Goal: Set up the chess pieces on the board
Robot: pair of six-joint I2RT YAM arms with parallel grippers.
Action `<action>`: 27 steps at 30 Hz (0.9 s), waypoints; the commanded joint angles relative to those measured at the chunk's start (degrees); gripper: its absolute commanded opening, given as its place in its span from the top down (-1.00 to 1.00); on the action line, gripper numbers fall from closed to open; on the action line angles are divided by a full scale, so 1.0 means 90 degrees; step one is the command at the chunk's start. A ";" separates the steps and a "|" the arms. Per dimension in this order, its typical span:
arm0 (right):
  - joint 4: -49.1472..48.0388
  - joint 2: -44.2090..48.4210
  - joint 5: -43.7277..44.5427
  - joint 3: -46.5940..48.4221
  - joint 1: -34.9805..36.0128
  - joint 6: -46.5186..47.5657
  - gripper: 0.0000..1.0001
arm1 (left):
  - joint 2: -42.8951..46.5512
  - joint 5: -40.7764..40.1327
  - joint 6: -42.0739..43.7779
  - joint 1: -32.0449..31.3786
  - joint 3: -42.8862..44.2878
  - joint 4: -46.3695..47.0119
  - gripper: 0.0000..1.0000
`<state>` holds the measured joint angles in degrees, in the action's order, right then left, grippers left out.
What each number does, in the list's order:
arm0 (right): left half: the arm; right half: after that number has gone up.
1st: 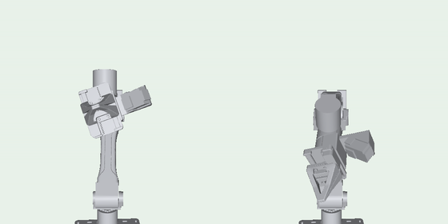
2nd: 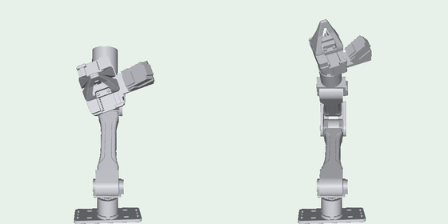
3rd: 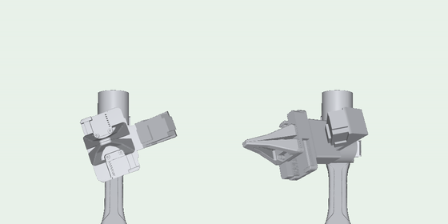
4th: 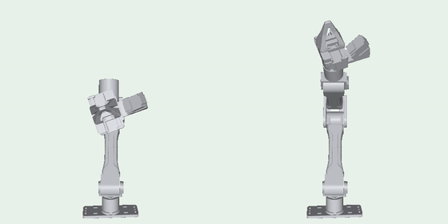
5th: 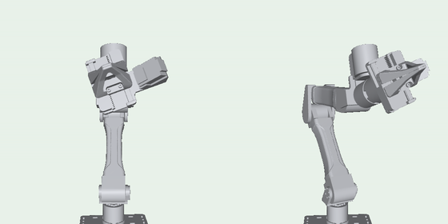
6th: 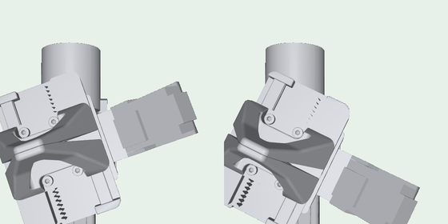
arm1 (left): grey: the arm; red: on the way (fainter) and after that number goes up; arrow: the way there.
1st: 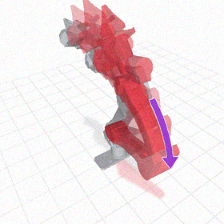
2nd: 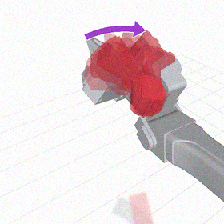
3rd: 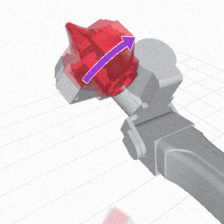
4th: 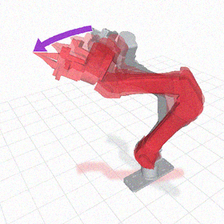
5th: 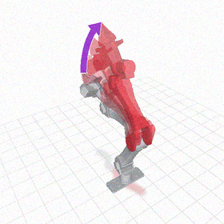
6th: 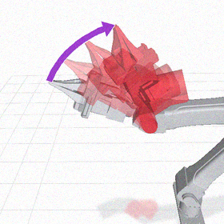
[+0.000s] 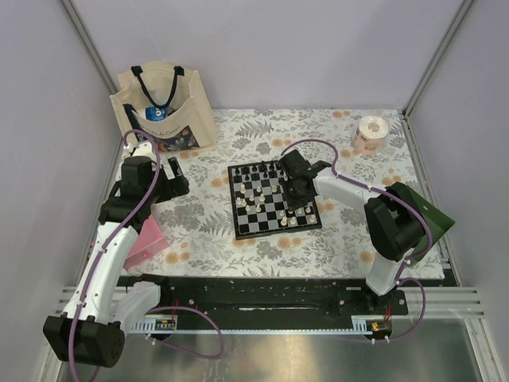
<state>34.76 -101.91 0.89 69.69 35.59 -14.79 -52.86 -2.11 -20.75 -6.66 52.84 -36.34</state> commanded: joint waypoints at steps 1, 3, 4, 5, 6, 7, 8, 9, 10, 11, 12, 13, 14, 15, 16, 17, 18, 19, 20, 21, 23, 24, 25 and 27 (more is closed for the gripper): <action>-0.0025 0.0044 0.0038 0.0030 0.0039 0.0012 0.65 | 0.0092 0.0029 0.0040 0.0036 -0.0041 0.0258 -0.98; -0.0025 -0.0005 0.0038 0.0040 0.0030 0.0022 0.64 | 0.0083 0.0029 0.0040 0.0036 -0.0031 0.0268 -0.98; -0.0025 -0.0034 0.0029 0.0040 0.0039 0.0031 0.63 | 0.0082 0.0039 0.0040 0.0036 -0.0041 0.0268 -0.98; -0.0025 -0.0054 0.0029 0.0049 0.0039 0.0012 0.62 | 0.0082 0.0039 0.0040 0.0036 -0.0041 0.0258 -0.98; -0.0025 -0.0073 0.0029 0.0050 0.0030 0.0002 0.62 | 0.0082 0.0039 0.0040 0.0036 -0.0041 0.0248 -0.98; -0.0044 -0.0083 0.0019 0.0030 0.0039 -0.0007 0.61 | 0.0082 0.0029 0.0040 0.0036 -0.0031 0.0258 -0.98; -0.0044 -0.0083 0.0009 0.0040 0.0039 -0.0007 0.61 | 0.0082 0.0029 0.0040 0.0036 -0.0041 0.0248 -0.98; -0.0025 -0.0093 0.0028 0.0049 0.0039 -0.0007 0.60 | 0.0082 0.0029 0.0040 0.0046 -0.0041 0.0268 -0.98; -0.0025 -0.0103 0.0087 0.0050 0.0039 -0.0007 0.58 | 0.0082 0.0029 0.0040 0.0036 -0.0041 0.0258 -0.98; -0.0015 -0.0093 0.0087 0.0040 0.0039 -0.0007 0.55 | 0.0082 0.0029 0.0040 0.0036 -0.0041 0.0258 -0.98; -0.0005 -0.0093 0.0058 0.0030 0.0039 -0.0007 0.52 | 0.0073 0.0029 0.0040 0.0036 -0.0041 0.0258 -0.98; -0.0015 -0.0083 0.0010 0.0040 0.0039 -0.0017 0.48 | 0.0073 0.0029 0.0040 0.0036 -0.0041 0.0258 -0.98; -0.0025 -0.0083 -0.0039 0.0040 0.0039 -0.0008 0.46 | 0.0073 0.0039 0.0031 0.0036 -0.0041 0.0268 -0.98; -0.0015 -0.0073 -0.0030 0.0040 0.0039 -0.0027 0.45 | 0.0073 0.0039 0.0031 0.0036 -0.0041 0.0268 -0.98; -0.0015 -0.0054 -0.0011 0.0040 0.0039 -0.0027 0.41 | 0.0082 0.0039 0.0031 0.0036 -0.0031 0.0249 -0.98; -0.0015 -0.0035 -0.0010 0.0040 0.0030 -0.0027 0.34 | 0.0082 0.0039 0.0031 0.0036 -0.0041 0.0268 -0.98; -0.0025 -0.0034 -0.0010 0.0040 0.0029 -0.0027 0.31 | 0.0082 0.0029 0.0031 0.0036 -0.0041 0.0258 -0.98; -0.0015 -0.0025 -0.0039 0.0049 0.0039 -0.0037 0.30 | 0.0082 0.0020 0.0031 0.0036 -0.0041 0.0258 -0.98; -0.0025 -0.0015 -0.0059 0.0059 0.0039 -0.0027 0.30 | 0.0082 0.0029 0.0031 0.0036 -0.0041 0.0268 -0.98; -0.0025 -0.0005 -0.0079 0.0079 0.0030 -0.0027 0.30 | 0.0082 0.0039 0.0031 0.0036 -0.0031 0.0249 -0.98; -0.0015 0.0043 -0.0079 0.0098 0.0030 -0.0017 0.30 | 0.0082 0.0029 0.0031 0.0036 -0.0041 0.0268 -0.98; 0.0004 0.0073 -0.0069 0.0118 0.0039 -0.0017 0.30 | 0.0082 0.0029 0.0031 0.0036 -0.0031 0.0268 -0.98; 0.0024 0.0102 -0.0050 0.0147 0.0039 -0.0027 0.30 | 0.0082 0.0029 0.0031 0.0036 -0.0041 0.0258 -0.98; 0.0034 0.0229 0.0028 0.0167 0.0039 -0.0017 0.30 | 0.0082 0.0029 0.0031 0.0036 -0.0031 0.0258 -0.98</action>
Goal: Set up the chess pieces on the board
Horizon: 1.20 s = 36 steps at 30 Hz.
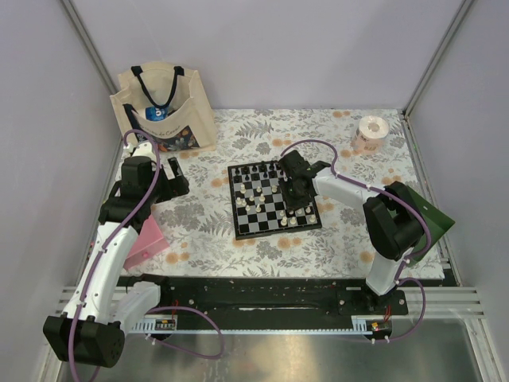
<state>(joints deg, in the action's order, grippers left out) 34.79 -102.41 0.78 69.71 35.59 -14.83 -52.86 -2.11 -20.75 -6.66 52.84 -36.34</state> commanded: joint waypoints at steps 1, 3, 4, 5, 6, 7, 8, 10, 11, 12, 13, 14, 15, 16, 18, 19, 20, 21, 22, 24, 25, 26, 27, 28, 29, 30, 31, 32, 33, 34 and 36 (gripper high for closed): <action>0.0041 0.0343 0.0079 0.0174 0.0039 -0.0012 0.30 | 0.0073 0.0029 0.0031 0.0036 -0.0041 0.0258 -0.98; 0.0031 0.0431 0.0157 0.0213 0.0039 0.0017 0.33 | 0.0082 0.0049 0.0031 0.0036 -0.0031 0.0249 -0.98; 0.0022 0.0432 0.0187 0.0242 0.0030 0.0017 0.36 | 0.0082 0.0039 0.0031 0.0036 -0.0031 0.0268 -0.98; 0.0041 0.0403 0.0178 0.0281 0.0029 0.0027 0.38 | 0.0082 0.0039 0.0031 0.0036 -0.0031 0.0268 -0.98; 0.0080 0.0373 0.0148 0.0301 0.0029 0.0027 0.38 | 0.0082 0.0049 0.0031 0.0036 -0.0031 0.0258 -0.98; 0.0119 0.0334 0.0138 0.0340 0.0039 0.0046 0.39 | 0.0092 0.0039 0.0031 0.0036 -0.0031 0.0278 -0.98; 0.0119 0.0276 0.0109 0.0311 0.0039 0.0027 0.40 | 0.0092 0.0039 0.0031 0.0046 -0.0041 0.0268 -0.98; 0.0110 0.0237 0.0090 0.0272 0.0039 0.0007 0.40 | 0.0092 0.0029 0.0031 0.0036 -0.0041 0.0268 -0.98; 0.0119 0.0217 0.0080 0.0252 0.0039 0.0007 0.39 | 0.0092 0.0029 0.0040 0.0036 -0.0041 0.0258 -0.98; 0.0129 0.0207 0.0070 0.0243 0.0030 0.0007 0.39 | 0.0092 0.0029 0.0040 0.0036 -0.0041 0.0268 -0.98; 0.0119 0.0197 0.0060 0.0223 0.0029 0.0007 0.40 | 0.0092 0.0029 0.0040 0.0036 -0.0041 0.0268 -0.98; 0.0119 0.0178 0.0031 0.0204 0.0029 0.0007 0.39 | 0.0102 0.0029 0.0040 0.0036 -0.0041 0.0268 -0.98; 0.0129 0.0158 0.0021 0.0203 0.0039 -0.0003 0.39 | 0.0092 0.0029 0.0040 0.0036 -0.0041 0.0258 -0.98; 0.0139 0.0139 0.0002 0.0203 0.0030 0.0007 0.39 | 0.0092 0.0029 0.0040 0.0036 -0.0031 0.0258 -0.98; 0.0139 0.0081 -0.0018 0.0184 0.0039 0.0007 0.39 | 0.0092 0.0029 0.0040 0.0036 -0.0041 0.0258 -0.98; 0.0149 0.0041 -0.0037 0.0193 0.0039 0.0007 0.39 | 0.0092 0.0029 0.0040 0.0036 -0.0041 0.0268 -0.98; 0.0139 0.0012 -0.0047 0.0203 0.0039 0.0007 0.39 | 0.0092 0.0029 0.0040 0.0036 -0.0041 0.0268 -0.98; 0.0149 -0.0008 -0.0066 0.0194 0.0030 0.0007 0.40 | 0.0092 0.0029 0.0040 0.0036 -0.0041 0.0258 -0.98; 0.0120 -0.0017 -0.0067 0.0194 0.0029 0.0007 0.41 | 0.0102 0.0029 0.0040 0.0036 -0.0031 0.0258 -0.98; 0.0119 -0.0056 -0.0067 0.0203 0.0039 0.0007 0.42 | 0.0102 0.0029 0.0040 0.0036 -0.0041 0.0258 -0.98; 0.0119 -0.0066 -0.0067 0.0203 0.0039 0.0017 0.43 | 0.0092 0.0029 0.0040 0.0036 -0.0031 0.0258 -0.98; 0.0100 -0.0076 -0.0057 0.0194 0.0030 0.0007 0.44 | 0.0092 0.0029 0.0040 0.0036 -0.0041 0.0258 -0.98; 0.0109 -0.0086 -0.0057 0.0194 0.0029 0.0007 0.45 | 0.0092 0.0029 0.0040 0.0036 -0.0041 0.0268 -0.98; 0.0100 -0.0067 -0.0047 0.0194 0.0039 0.0007 0.47 | 0.0092 0.0020 0.0040 0.0036 -0.0041 0.0258 -0.98; 0.0109 -0.0047 -0.0028 0.0194 0.0030 0.0007 0.49 | 0.0083 0.0020 0.0040 0.0036 -0.0041 0.0239 -0.98; 0.0100 -0.0037 -0.0028 0.0184 0.0029 0.0007 0.53 | 0.0092 0.0020 0.0040 0.0036 -0.0041 0.0258 -0.98; 0.0100 -0.0018 -0.0028 0.0194 0.0029 0.0007 0.57 | 0.0102 0.0020 0.0040 0.0036 -0.0041 0.0258 -0.98; 0.0090 0.0002 -0.0047 0.0194 0.0039 0.0007 0.60 | 0.0092 0.0020 0.0040 0.0036 -0.0041 0.0248 -0.98; 0.0080 0.0002 -0.0066 0.0194 0.0030 0.0007 0.61 | 0.0092 0.0020 0.0040 0.0036 -0.0041 0.0248 -0.98; 0.0090 0.0012 -0.0067 0.0203 0.0039 0.0026 0.62 | 0.0092 0.0020 0.0040 0.0036 -0.0041 0.0258 -0.98; 0.0090 0.0012 -0.0076 0.0194 0.0039 0.0027 0.64 | 0.0102 0.0020 0.0050 0.0036 -0.0041 0.0258 -0.98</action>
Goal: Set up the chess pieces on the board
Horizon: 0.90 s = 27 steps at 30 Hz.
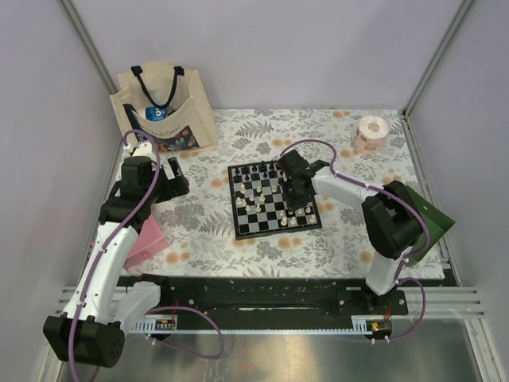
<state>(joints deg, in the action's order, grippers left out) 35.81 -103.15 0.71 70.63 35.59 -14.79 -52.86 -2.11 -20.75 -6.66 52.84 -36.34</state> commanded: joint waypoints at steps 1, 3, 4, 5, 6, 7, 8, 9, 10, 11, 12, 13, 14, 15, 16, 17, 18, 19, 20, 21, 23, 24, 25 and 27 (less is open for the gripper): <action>-0.0024 0.0094 -0.0059 0.0082 0.0039 0.0012 0.65 | 0.0112 0.0020 0.0040 0.0036 -0.0041 0.0248 -0.98; -0.0014 0.0104 -0.0059 0.0072 0.0039 0.0002 0.65 | 0.0102 0.0020 0.0040 0.0036 -0.0041 0.0258 -0.98; 0.0005 0.0114 -0.0059 0.0062 0.0039 0.0002 0.65 | 0.0102 0.0020 0.0040 0.0036 -0.0041 0.0258 -0.98; 0.0005 0.0114 -0.0059 0.0053 0.0039 0.0002 0.64 | 0.0112 0.0020 0.0040 0.0036 -0.0041 0.0258 -0.98; 0.0015 0.0124 -0.0050 0.0033 0.0039 0.0012 0.66 | 0.0102 0.0029 0.0040 0.0036 -0.0041 0.0258 -0.98; 0.0005 0.0133 -0.0059 0.0023 0.0039 0.0012 0.70 | 0.0102 0.0029 0.0050 0.0036 -0.0041 0.0258 -0.98; 0.0005 0.0153 -0.0050 0.0023 0.0039 0.0012 0.70 | 0.0102 0.0039 0.0040 0.0036 -0.0051 0.0258 -0.98; 0.0005 0.0172 -0.0050 0.0014 0.0039 0.0002 0.69 | 0.0112 0.0039 0.0040 0.0036 -0.0051 0.0258 -0.98; 0.0034 0.0172 -0.0059 0.0023 0.0039 0.0002 0.69 | 0.0102 0.0039 0.0040 0.0036 -0.0051 0.0258 -0.98; 0.0025 0.0182 -0.0059 0.0014 0.0039 -0.0007 0.69 | 0.0112 0.0039 0.0040 0.0036 -0.0051 0.0268 -0.98; 0.0015 0.0211 -0.0050 0.0004 0.0039 -0.0007 0.68 | 0.0112 0.0039 0.0040 0.0036 -0.0051 0.0258 -0.98; 0.0015 0.0212 -0.0059 0.0004 0.0039 -0.0007 0.68 | 0.0112 0.0039 0.0040 0.0046 -0.0051 0.0258 -0.98; 0.0034 0.0212 -0.0059 0.0004 0.0039 0.0002 0.69 | 0.0102 0.0029 0.0040 0.0036 -0.0051 0.0248 -0.98; 0.0025 0.0231 -0.0069 0.0004 0.0030 0.0002 0.68 | 0.0121 0.0029 0.0040 0.0036 -0.0051 0.0248 -0.98; 0.0015 0.0231 -0.0059 0.0004 0.0039 0.0002 0.68 | 0.0121 0.0029 0.0040 0.0036 -0.0051 0.0248 -0.98; 0.0044 0.0221 -0.0069 0.0023 0.0039 0.0012 0.68 | 0.0121 0.0039 0.0040 0.0036 -0.0051 0.0258 -0.98; 0.0054 0.0212 -0.0059 0.0033 0.0030 0.0012 0.69 | 0.0121 0.0029 0.0040 0.0036 -0.0051 0.0248 -0.98; 0.0054 0.0221 -0.0059 0.0033 0.0039 0.0012 0.67 | 0.0121 0.0039 0.0040 0.0036 -0.0051 0.0258 -0.98; 0.0064 0.0221 -0.0059 0.0043 0.0039 0.0012 0.67 | 0.0112 0.0039 0.0040 0.0036 -0.0051 0.0268 -0.98; 0.0064 0.0231 -0.0059 0.0043 0.0039 0.0022 0.67 | 0.0112 0.0039 0.0040 0.0036 -0.0051 0.0258 -0.98; 0.0083 0.0241 -0.0050 0.0052 0.0039 0.0012 0.65 | 0.0112 0.0039 0.0040 0.0036 -0.0041 0.0248 -0.98; 0.0083 0.0241 -0.0059 0.0053 0.0039 0.0022 0.55 | 0.0102 0.0039 0.0040 0.0036 -0.0051 0.0258 -0.98; 0.0083 0.0270 -0.0050 0.0053 0.0030 0.0002 0.54 | 0.0112 0.0039 0.0040 0.0036 -0.0051 0.0268 -0.98; 0.0083 0.0309 -0.0030 0.0053 0.0039 0.0002 0.51 | 0.0112 0.0029 0.0040 0.0036 -0.0051 0.0268 -0.98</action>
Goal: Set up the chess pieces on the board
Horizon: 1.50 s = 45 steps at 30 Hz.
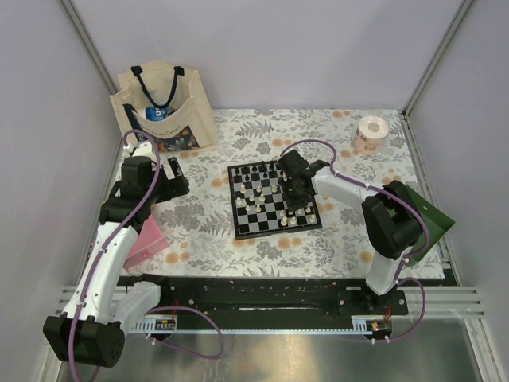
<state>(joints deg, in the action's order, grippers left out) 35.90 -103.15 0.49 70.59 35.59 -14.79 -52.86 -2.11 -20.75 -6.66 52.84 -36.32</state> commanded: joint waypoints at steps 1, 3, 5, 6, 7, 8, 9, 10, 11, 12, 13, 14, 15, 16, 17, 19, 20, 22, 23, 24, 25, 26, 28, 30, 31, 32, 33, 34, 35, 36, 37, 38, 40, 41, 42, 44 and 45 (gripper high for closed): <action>0.0083 0.0319 0.0023 0.0067 0.0039 0.0002 0.50 | 0.0102 0.0039 0.0040 0.0036 -0.0041 0.0256 -0.98; 0.0083 0.0367 0.0062 0.0077 0.0039 0.0002 0.49 | 0.0102 0.0039 0.0040 0.0036 -0.0051 0.0266 -0.98; 0.0074 0.0397 0.0063 0.0125 0.0030 0.0002 0.44 | 0.0102 0.0039 0.0040 0.0036 -0.0051 0.0256 -0.98; 0.0083 0.0407 0.0043 0.0145 0.0029 0.0002 0.43 | 0.0102 0.0029 0.0040 0.0036 -0.0051 0.0256 -0.98; 0.0083 0.0417 0.0043 0.0165 0.0039 0.0002 0.44 | 0.0102 0.0029 0.0040 0.0036 -0.0051 0.0265 -0.98; 0.0093 0.0426 0.0053 0.0213 0.0039 0.0002 0.42 | 0.0092 0.0029 0.0040 0.0036 -0.0051 0.0256 -0.98; 0.0093 0.0446 0.0072 0.0233 0.0039 0.0002 0.40 | 0.0112 0.0029 0.0050 0.0046 -0.0051 0.0256 -0.98; 0.0112 0.0456 0.0101 0.0272 0.0039 0.0012 0.38 | 0.0112 0.0029 0.0040 0.0036 -0.0051 0.0256 -0.98; 0.0122 0.0475 0.0121 0.0311 0.0039 0.0012 0.38 | 0.0112 0.0029 0.0040 0.0036 -0.0051 0.0246 -0.98; 0.0142 0.0495 0.0169 0.0350 0.0039 0.0022 0.38 | 0.0102 0.0039 0.0040 0.0036 -0.0051 0.0265 -0.98; 0.0152 0.0524 0.0238 0.0389 0.0039 0.0022 0.38 | 0.0102 0.0029 0.0040 0.0036 -0.0041 0.0256 -0.98; 0.0152 0.0553 0.0277 0.0428 0.0039 0.0031 0.37 | 0.0102 0.0029 0.0031 0.0036 -0.0041 0.0256 -0.98; 0.0152 0.0563 0.0297 0.0486 0.0030 0.0061 0.36 | 0.0102 0.0029 0.0031 0.0036 -0.0041 0.0265 -0.98; 0.0142 0.0563 0.0316 0.0555 0.0029 0.0071 0.36 | 0.0112 0.0029 0.0031 0.0036 -0.0041 0.0266 -0.98; 0.0103 0.0544 0.0316 0.0613 0.0029 0.0071 0.35 | 0.0102 0.0020 0.0031 0.0036 -0.0041 0.0275 -0.98; 0.0074 0.0437 0.0297 0.0789 0.0039 0.0080 0.19 | 0.0112 0.0029 0.0031 0.0036 -0.0041 0.0266 -0.98; 0.0006 0.0359 0.0249 0.0896 0.0039 0.0090 0.15 | 0.0121 0.0039 0.0031 0.0036 -0.0041 0.0275 -0.98; -0.0063 0.0154 0.0190 0.1091 0.0039 0.0119 0.09 | 0.0112 0.0039 0.0031 0.0036 -0.0031 0.0256 -0.98; -0.0073 0.0056 0.0170 0.1218 0.0039 0.0129 -0.02 | 0.0112 0.0029 0.0031 0.0036 -0.0041 0.0256 -0.98; -0.0083 -0.0032 0.0141 0.1316 0.0039 0.0158 -0.03 | 0.0121 0.0029 0.0040 0.0036 -0.0031 0.0275 -0.98; -0.0092 -0.0149 0.0112 0.1443 0.0030 0.0178 -0.03 | 0.0121 0.0029 0.0031 0.0036 -0.0041 0.0246 -0.98; -0.0092 -0.0246 0.0102 0.1560 0.0039 0.0207 -0.03 | 0.0121 0.0020 0.0031 0.0036 -0.0041 0.0256 -0.98; -0.0063 -0.0442 0.0043 0.1756 0.0039 0.0266 -0.03 | 0.0131 0.0020 0.0040 0.0036 -0.0051 0.0246 -0.98; 0.0053 -0.0657 0.0014 0.1980 0.0039 0.0295 -0.03 | 0.0131 0.0010 0.0040 0.0036 -0.0051 0.0256 -0.98; 0.0044 -0.0696 0.0023 0.2059 0.0039 0.0324 -0.03 | 0.0131 0.0010 0.0050 0.0036 -0.0051 0.0265 -0.98; 0.0035 -0.0774 0.0033 0.2098 0.0030 0.0315 -0.03 | 0.0131 0.0010 0.0040 0.0036 -0.0051 0.0246 -0.98; 0.0044 -0.0833 0.0033 0.2156 0.0039 0.0324 -0.03 | 0.0141 0.0010 0.0040 0.0036 -0.0051 0.0246 -0.98; 0.0044 -0.0901 0.0033 0.2215 0.0039 0.0325 -0.03 | 0.0141 0.0010 0.0040 0.0036 -0.0051 0.0256 -0.98; 0.0054 -0.0960 -0.0005 0.2254 0.0039 0.0334 -0.04 | 0.0151 0.0000 0.0040 0.0036 -0.0051 0.0256 -0.98; 0.0035 -0.0999 -0.0035 0.2274 0.0039 0.0373 -0.04 | 0.0141 0.0000 0.0040 0.0036 -0.0051 0.0265 -0.98; 0.0035 -0.1057 -0.0025 0.2313 0.0030 0.0383 -0.09 | 0.0151 0.0000 0.0040 0.0036 -0.0051 0.0256 -0.98; 0.0025 -0.1097 -0.0035 0.2342 0.0039 0.0412 -0.10 | 0.0141 0.0000 0.0040 0.0036 -0.0060 0.0256 -0.98; 0.0064 -0.1204 -0.0035 0.2401 0.0039 0.0432 -0.10 | 0.0151 0.0019 0.0040 0.0036 -0.0060 0.0265 -0.98; 0.0064 -0.1233 -0.0025 0.2430 0.0039 0.0451 -0.10 | 0.0141 0.0020 0.0040 0.0036 -0.0060 0.0266 -0.98; 0.0074 -0.1292 -0.0035 0.2450 0.0039 0.0481 -0.09 | 0.0141 0.0020 0.0040 0.0036 -0.0051 0.0266 -0.98; 0.0113 -0.1409 -0.0035 0.2537 0.0039 0.0520 -0.09 | 0.0141 0.0010 0.0040 0.0036 -0.0051 0.0256 -0.98; 0.0142 -0.1458 -0.0035 0.2586 0.0039 0.0530 -0.09 | 0.0141 0.0000 0.0040 0.0036 -0.0060 0.0256 -0.98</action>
<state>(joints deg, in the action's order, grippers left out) 36.38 -114.67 0.78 90.32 35.59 -11.53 -52.86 -2.11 -20.75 -6.66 52.82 -36.34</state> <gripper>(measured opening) 0.546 0.988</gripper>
